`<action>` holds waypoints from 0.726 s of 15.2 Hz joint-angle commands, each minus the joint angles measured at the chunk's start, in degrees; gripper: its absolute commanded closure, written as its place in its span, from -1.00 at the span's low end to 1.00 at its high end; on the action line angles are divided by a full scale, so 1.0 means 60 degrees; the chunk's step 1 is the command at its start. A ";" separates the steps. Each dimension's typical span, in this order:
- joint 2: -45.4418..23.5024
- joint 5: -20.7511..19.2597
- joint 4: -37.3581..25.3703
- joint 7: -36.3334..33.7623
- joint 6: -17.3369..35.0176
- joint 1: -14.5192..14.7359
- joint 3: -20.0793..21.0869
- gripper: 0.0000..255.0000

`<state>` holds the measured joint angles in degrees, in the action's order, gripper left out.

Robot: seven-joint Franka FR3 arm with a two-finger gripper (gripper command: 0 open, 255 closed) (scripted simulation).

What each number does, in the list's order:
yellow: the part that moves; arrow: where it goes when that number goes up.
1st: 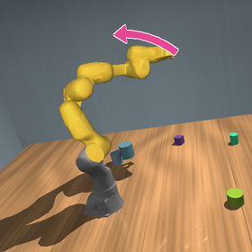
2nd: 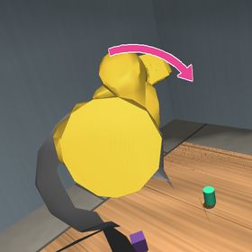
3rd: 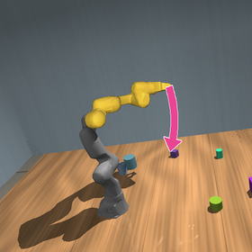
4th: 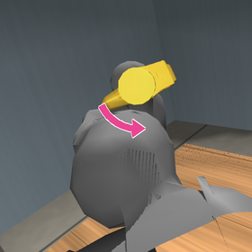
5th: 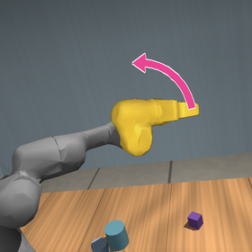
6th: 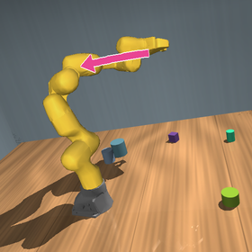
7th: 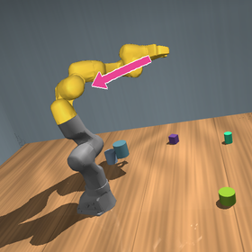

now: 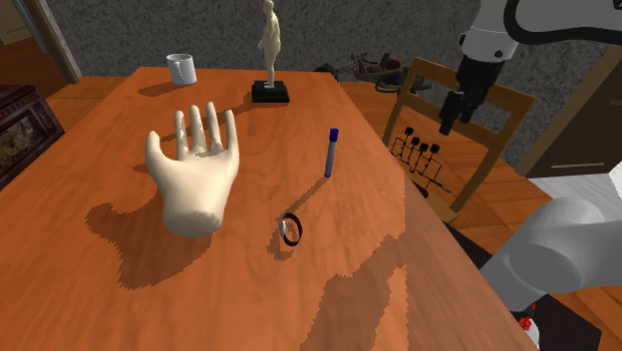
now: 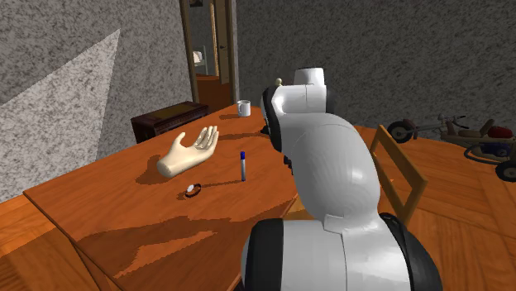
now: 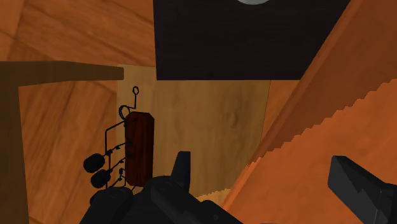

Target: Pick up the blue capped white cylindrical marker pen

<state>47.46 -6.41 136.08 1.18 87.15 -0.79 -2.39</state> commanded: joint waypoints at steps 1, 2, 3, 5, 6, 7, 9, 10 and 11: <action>0.0000 0.0000 0.0000 0.0000 0.0000 0.0000 0.0000 -1.00; -0.0180 0.0167 -0.0067 -0.0223 0.0105 0.0065 0.0168 -1.00; -0.0368 0.0327 -0.0146 -0.0442 0.0212 0.0127 0.0333 -1.00; -0.0771 0.0628 -0.0336 -0.0873 0.0428 0.0244 0.0658 -1.00; -0.0985 0.0768 -0.0447 -0.1085 0.0535 0.0298 0.0818 -1.00; -0.1206 0.0900 -0.0570 -0.1294 0.0642 0.0350 0.0975 -1.00; -0.1670 0.1139 -0.0848 -0.1708 0.0852 0.0446 0.1282 -1.00; -0.1912 0.1247 -0.1003 -0.1911 0.0954 0.0488 0.1433 -1.00; -0.2160 0.1345 -0.1169 -0.2115 0.1053 0.0530 0.1581 -1.00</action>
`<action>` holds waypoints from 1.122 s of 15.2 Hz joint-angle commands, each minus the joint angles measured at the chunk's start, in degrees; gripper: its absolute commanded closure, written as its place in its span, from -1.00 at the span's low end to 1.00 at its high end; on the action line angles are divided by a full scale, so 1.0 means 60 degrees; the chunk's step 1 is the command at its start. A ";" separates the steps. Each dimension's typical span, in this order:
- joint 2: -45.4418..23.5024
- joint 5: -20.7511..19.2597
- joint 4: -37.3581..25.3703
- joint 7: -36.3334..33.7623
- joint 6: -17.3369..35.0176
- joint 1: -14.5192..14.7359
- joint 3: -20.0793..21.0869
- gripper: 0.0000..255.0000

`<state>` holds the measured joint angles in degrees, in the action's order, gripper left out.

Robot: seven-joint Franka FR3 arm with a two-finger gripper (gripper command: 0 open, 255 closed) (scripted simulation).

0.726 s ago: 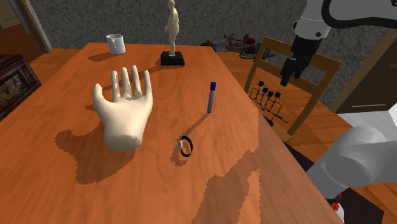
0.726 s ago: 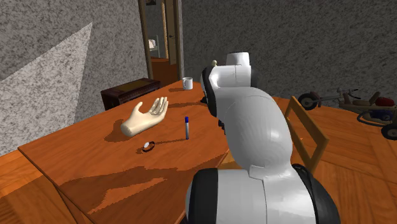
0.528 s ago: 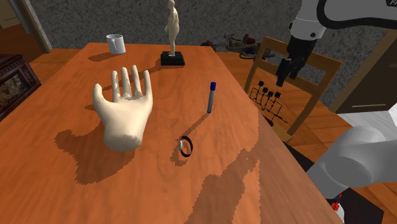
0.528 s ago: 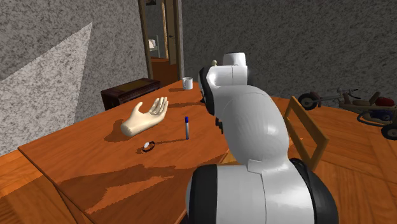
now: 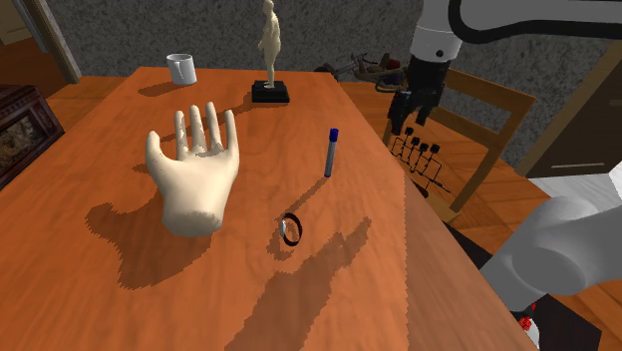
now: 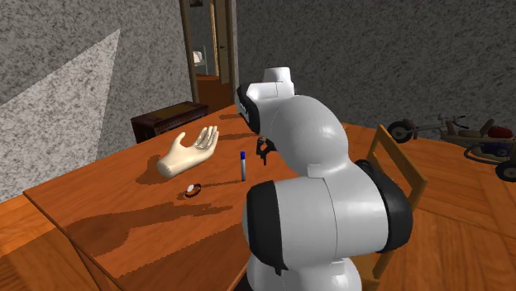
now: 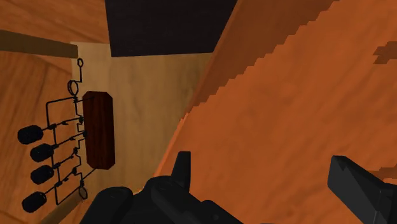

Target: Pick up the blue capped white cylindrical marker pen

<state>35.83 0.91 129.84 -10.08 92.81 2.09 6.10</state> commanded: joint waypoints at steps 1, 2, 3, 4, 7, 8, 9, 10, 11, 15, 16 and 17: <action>-0.0476 0.0215 -0.0308 -0.0439 0.0206 0.0088 0.0314 -1.00; -0.0736 0.0295 -0.0496 -0.0640 0.0299 0.0122 0.0459 -1.00; -0.1002 0.0365 -0.0695 -0.0840 0.0388 0.0153 0.0602 -1.00; -0.1273 0.0425 -0.0905 -0.1040 0.0472 0.0183 0.0744 -1.00; -0.2119 0.0543 -0.1602 -0.1642 0.0695 0.0261 0.1158 -1.00; -0.2412 0.0560 -0.1857 -0.1845 0.0758 0.0286 0.1290 -1.00; -0.2711 0.0565 -0.2124 -0.2049 0.0815 0.0312 0.1421 -1.00; -0.3016 0.0559 -0.2402 -0.2254 0.0866 0.0338 0.1550 -1.00; -0.3326 0.0541 -0.2693 -0.2460 0.0909 0.0365 0.1676 -1.00; -0.3715 0.0509 -0.2809 -0.2721 0.1210 0.0412 0.1838 -1.00; -0.3710 0.0513 -0.2677 -0.2718 0.1338 0.0416 0.1842 -1.00; -0.3708 0.0517 -0.2546 -0.2717 0.1466 0.0419 0.1847 -1.00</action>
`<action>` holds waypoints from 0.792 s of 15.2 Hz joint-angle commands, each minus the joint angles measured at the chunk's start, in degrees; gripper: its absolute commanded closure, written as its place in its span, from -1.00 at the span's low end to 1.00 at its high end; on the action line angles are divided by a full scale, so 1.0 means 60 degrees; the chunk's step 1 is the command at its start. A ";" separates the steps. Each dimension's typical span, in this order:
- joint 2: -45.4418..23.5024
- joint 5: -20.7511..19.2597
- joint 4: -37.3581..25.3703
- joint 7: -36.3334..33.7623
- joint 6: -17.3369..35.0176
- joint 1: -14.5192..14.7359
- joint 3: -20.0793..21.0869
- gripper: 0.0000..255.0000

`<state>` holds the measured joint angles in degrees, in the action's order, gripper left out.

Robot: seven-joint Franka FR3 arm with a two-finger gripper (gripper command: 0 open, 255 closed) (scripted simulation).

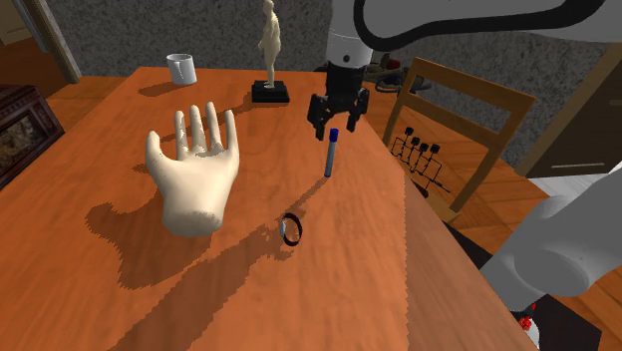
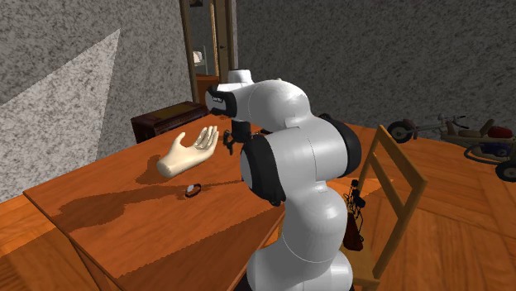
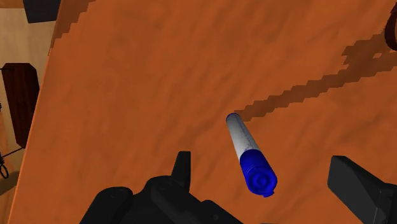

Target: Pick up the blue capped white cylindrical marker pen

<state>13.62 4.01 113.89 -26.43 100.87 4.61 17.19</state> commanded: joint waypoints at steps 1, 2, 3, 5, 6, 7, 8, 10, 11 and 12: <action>-0.0006 0.0004 0.0242 0.0010 0.0251 0.0000 0.0003 -1.00; -0.0008 0.0007 0.0368 0.0011 0.0379 0.0003 0.0009 -1.00; -0.0015 0.0010 0.0563 0.0012 0.0582 0.0008 0.0018 -1.00; -0.0015 0.0011 0.0564 0.0012 0.0582 0.0008 0.0018 -1.00; -0.0004 0.0012 0.0555 0.0017 0.0562 0.0007 0.0014 1.00; -0.0001 0.0013 0.0557 0.0019 0.0561 0.0006 0.0012 1.00; 0.0001 0.0013 0.0557 0.0020 0.0559 0.0006 0.0012 1.00; 0.0000 0.0013 0.0557 0.0019 0.0561 0.0006 0.0012 1.00; 0.0000 0.0013 0.0557 0.0019 0.0561 0.0006 0.0012 1.00; 0.0000 0.0013 0.0557 0.0019 0.0560 0.0006 0.0012 1.00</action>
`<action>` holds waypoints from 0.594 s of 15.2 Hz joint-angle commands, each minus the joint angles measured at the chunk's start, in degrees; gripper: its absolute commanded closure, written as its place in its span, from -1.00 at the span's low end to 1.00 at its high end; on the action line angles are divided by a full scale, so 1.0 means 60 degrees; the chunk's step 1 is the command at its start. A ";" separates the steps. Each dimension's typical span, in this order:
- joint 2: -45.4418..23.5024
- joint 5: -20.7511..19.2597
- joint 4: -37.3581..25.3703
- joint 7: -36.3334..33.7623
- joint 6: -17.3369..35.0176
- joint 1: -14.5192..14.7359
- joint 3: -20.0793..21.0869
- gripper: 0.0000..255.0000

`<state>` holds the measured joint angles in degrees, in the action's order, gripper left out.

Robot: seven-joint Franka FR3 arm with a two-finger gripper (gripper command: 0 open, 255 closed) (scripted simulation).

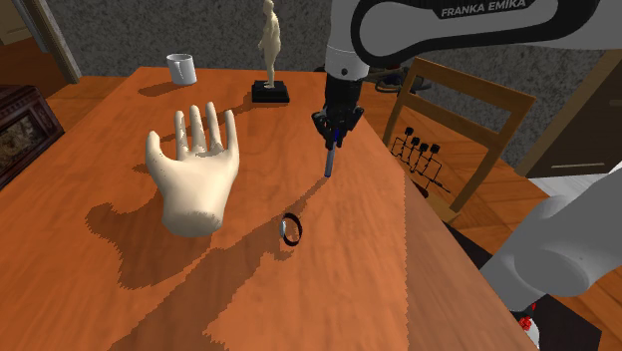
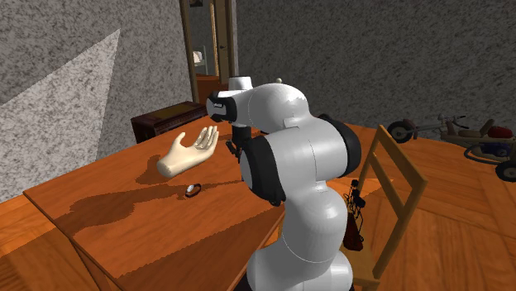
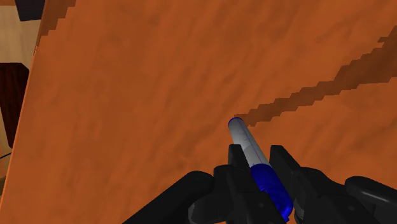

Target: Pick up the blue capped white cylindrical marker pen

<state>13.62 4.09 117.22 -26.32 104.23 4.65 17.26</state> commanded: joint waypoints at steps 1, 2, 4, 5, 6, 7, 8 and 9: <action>-0.0001 0.0000 0.0001 0.0000 0.0000 0.0000 0.0000 1.00; -0.0002 0.0000 0.0001 -0.0001 0.0000 0.0000 0.0001 1.00; -0.0009 -0.0004 -0.0114 -0.0007 -0.0107 -0.0001 0.0000 1.00; -0.0005 -0.0006 -0.0238 -0.0008 -0.0235 -0.0004 -0.0006 1.00; -0.0006 -0.0010 -0.0367 -0.0009 -0.0364 -0.0007 -0.0011 1.00; -0.0007 -0.0013 -0.0497 -0.0011 -0.0492 -0.0010 -0.0016 1.00; -0.0010 -0.0017 -0.0628 -0.0013 -0.0620 -0.0013 -0.0021 1.00; -0.0016 -0.0021 -0.0762 -0.0016 -0.0748 -0.0017 -0.0025 1.00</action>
<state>13.60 4.01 113.59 -26.46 100.63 4.60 17.18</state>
